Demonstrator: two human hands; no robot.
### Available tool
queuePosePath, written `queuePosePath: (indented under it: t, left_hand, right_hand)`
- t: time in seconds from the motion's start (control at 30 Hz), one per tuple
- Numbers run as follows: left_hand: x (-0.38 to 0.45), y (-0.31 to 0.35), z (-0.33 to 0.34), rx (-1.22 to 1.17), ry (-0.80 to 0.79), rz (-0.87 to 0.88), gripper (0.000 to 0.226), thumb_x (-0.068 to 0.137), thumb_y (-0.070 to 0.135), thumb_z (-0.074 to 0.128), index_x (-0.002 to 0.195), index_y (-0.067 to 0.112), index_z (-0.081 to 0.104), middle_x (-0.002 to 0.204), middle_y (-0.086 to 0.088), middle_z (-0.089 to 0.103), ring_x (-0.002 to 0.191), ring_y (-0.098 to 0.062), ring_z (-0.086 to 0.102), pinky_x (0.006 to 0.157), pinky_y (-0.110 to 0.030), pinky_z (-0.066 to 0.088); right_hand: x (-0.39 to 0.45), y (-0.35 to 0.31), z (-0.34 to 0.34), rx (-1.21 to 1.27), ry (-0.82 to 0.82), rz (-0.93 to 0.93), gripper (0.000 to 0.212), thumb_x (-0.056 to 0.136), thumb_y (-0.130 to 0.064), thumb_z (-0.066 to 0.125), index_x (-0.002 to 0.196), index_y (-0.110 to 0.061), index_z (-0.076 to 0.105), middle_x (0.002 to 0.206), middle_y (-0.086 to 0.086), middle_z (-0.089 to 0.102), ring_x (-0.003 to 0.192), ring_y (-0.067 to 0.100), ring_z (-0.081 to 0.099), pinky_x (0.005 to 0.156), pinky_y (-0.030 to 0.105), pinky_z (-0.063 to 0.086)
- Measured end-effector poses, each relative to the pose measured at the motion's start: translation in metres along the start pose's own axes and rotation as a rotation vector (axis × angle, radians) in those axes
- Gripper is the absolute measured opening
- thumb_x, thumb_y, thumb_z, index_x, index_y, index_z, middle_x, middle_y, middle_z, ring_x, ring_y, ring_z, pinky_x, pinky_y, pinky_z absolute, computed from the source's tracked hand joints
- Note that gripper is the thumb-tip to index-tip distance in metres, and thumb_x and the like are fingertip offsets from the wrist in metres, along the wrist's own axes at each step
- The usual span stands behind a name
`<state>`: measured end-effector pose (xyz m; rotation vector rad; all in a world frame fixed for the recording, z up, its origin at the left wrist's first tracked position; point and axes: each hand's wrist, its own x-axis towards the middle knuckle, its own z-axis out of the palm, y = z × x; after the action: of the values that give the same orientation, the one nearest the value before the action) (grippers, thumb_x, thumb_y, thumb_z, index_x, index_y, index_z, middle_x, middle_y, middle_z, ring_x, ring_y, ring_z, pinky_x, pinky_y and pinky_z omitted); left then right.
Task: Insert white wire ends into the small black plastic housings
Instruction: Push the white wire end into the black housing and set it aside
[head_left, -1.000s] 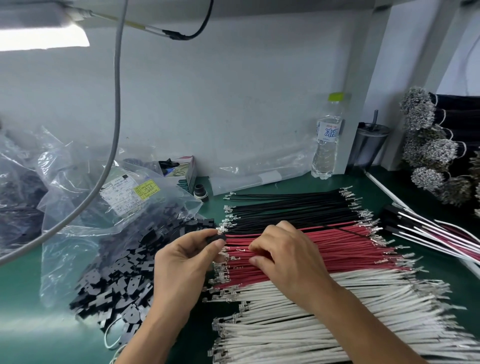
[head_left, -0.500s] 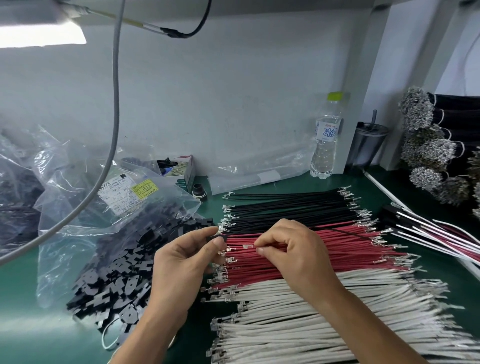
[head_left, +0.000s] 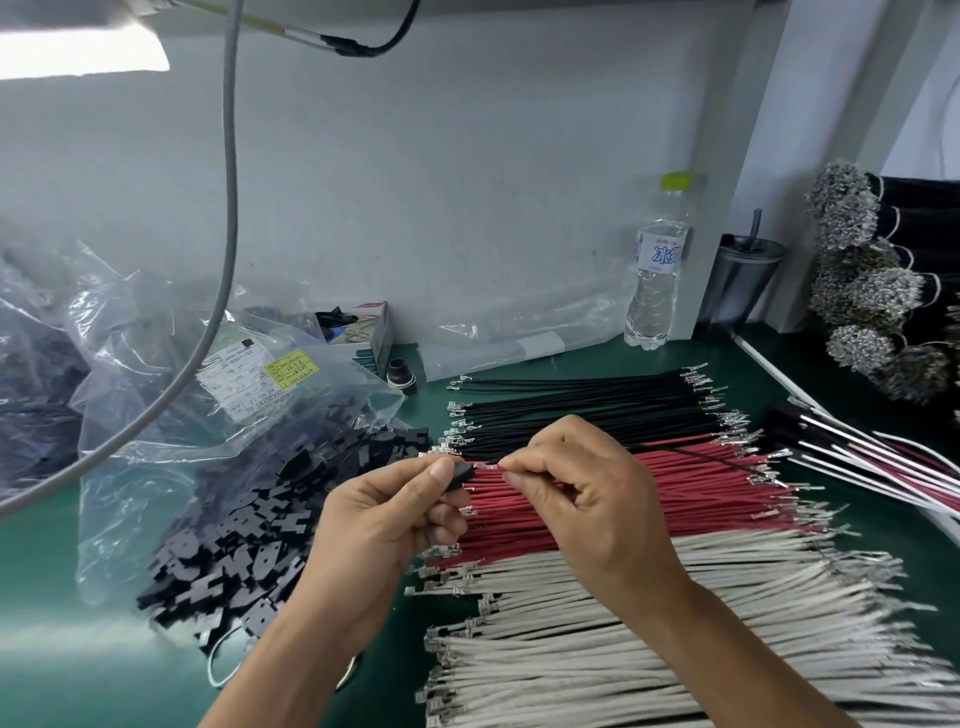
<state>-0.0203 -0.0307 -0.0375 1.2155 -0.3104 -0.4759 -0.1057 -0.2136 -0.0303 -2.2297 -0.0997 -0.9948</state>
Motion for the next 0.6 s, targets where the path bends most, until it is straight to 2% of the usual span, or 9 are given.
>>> queuePosePath:
  t: [0.43,0.6]
  left_hand:
    - [-0.0010,0.0013,0.0018,-0.065,-0.043,-0.063,0.037,0.080,0.030,0.076,0.103,0.001,0.078,0.078,-0.013,0.068,0.061,-0.016,0.062,0.057,-0.024,0.056]
    - [-0.0028,0.0027,0.0033,-0.028,-0.025,-0.065,0.038,0.077,0.031,0.078,0.099,-0.001,0.078,0.076,-0.015,0.068,0.059,-0.018,0.062,0.055,-0.024,0.055]
  right_hand:
    - [0.0002,0.0012,-0.0019,-0.108,-0.010,-0.107,0.009,0.092,-0.023,0.072,0.092,-0.016,0.078,0.085,-0.008,0.063,0.077,0.007,0.060,0.062,0.024,0.052]
    - [0.0016,0.0021,-0.0036,-0.278,-0.048,-0.242,0.003,0.092,-0.017,0.075,0.091,-0.015,0.077,0.083,-0.006,0.062,0.075,0.011,0.055,0.055,0.027,0.049]
